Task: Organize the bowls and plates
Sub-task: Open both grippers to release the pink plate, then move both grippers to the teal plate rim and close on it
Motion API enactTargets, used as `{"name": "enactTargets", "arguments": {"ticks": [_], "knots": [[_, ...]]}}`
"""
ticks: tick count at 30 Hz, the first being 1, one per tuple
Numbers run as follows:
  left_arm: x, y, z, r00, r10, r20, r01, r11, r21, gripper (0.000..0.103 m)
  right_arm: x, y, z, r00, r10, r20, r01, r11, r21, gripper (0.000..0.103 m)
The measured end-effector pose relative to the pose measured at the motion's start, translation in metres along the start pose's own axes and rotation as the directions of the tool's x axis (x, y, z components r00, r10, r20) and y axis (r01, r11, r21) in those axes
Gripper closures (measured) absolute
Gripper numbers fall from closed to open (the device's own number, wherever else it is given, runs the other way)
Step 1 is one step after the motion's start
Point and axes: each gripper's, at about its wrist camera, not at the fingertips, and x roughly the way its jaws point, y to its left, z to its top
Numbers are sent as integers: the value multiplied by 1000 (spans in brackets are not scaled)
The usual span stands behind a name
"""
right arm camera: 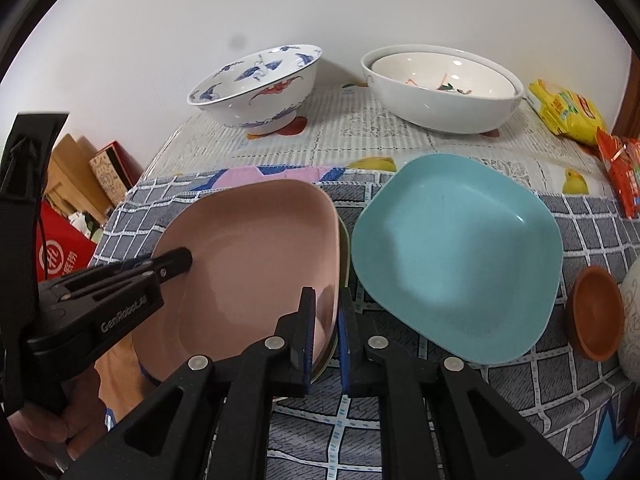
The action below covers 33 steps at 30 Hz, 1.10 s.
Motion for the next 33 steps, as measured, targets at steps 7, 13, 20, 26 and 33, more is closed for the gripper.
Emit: {"name": "enactTargets", "arguments": {"ticks": [7, 13, 20, 26, 33], "knots": [[-3, 1, -1, 1000, -9, -19, 9, 1000, 8, 88, -2, 1, 0, 1000, 26, -13, -26, 999, -22, 83], [-27, 3, -6, 1000, 19, 19, -20, 1000, 21, 70, -14, -1, -4, 999, 51, -11, -51, 998, -20, 75], [-64, -8, -12, 997, 5, 80, -8, 999, 39, 57, -47, -6, -13, 998, 62, 33, -61, 997, -46, 69], [-90, -35, -14, 990, -17, 139, 6, 997, 79, 57, -82, -45, -19, 995, -10, 97, 9, 1000, 12, 69], [-100, -82, -7, 991, -63, 120, 47, 990, 135, 57, -114, -94, -22, 981, -120, 152, 109, 991, 75, 69]]}}
